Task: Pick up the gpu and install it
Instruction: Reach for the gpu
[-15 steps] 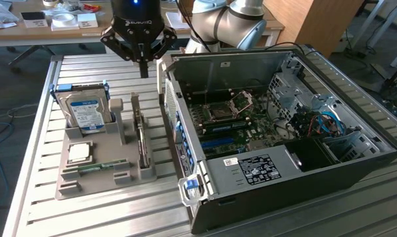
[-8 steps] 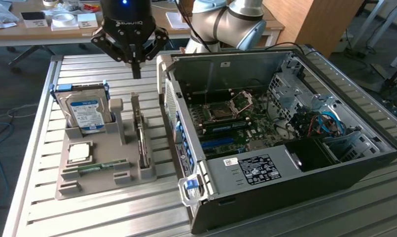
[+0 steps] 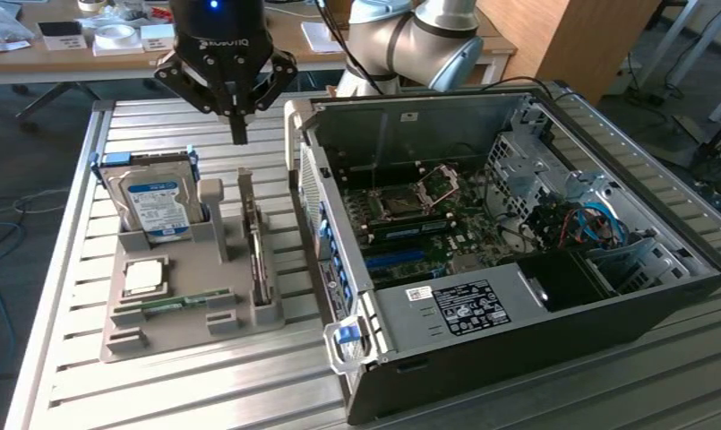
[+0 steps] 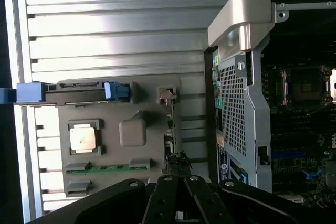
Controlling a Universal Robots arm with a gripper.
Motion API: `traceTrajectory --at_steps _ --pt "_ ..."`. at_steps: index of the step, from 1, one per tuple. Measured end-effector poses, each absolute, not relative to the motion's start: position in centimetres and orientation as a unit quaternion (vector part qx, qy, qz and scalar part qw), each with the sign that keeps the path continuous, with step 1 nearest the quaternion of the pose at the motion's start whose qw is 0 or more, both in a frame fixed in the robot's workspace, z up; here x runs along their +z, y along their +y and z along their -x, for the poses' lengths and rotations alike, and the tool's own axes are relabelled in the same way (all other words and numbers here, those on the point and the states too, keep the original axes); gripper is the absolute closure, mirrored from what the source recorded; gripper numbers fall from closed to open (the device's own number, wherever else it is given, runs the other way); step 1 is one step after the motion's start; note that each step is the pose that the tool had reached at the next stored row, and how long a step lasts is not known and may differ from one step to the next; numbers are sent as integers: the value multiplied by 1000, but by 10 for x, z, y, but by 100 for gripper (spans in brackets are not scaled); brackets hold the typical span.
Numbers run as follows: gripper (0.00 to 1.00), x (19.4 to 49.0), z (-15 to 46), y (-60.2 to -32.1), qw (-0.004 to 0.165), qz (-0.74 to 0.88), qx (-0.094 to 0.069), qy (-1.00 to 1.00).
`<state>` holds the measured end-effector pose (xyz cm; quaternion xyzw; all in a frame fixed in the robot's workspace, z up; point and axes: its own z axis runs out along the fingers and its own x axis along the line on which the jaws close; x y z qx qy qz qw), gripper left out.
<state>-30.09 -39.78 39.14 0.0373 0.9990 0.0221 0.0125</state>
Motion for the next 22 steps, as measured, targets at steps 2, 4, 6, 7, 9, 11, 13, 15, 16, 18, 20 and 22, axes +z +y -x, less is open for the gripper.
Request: traceTrajectory --at_steps 2,4,6,7,9,11,13,15,16,18,20,22 --pt "89 391 301 -398 12 -37 22 999" --pt "89 391 301 -401 12 -37 22 999" --pt "89 391 302 -405 12 -37 22 999" --pt "89 391 302 -408 12 -37 22 999" --pt "89 391 302 -414 12 -37 22 999" --pt "89 391 303 -421 12 -37 22 999" --pt "89 391 303 -427 12 -37 22 999" --pt "89 391 304 -434 12 -37 22 999" --pt "89 391 304 -437 12 -37 22 999" --pt "89 391 304 -440 13 -37 22 999" --pt "89 391 307 -440 12 -37 22 999" --pt "89 391 310 -440 12 -37 22 999"
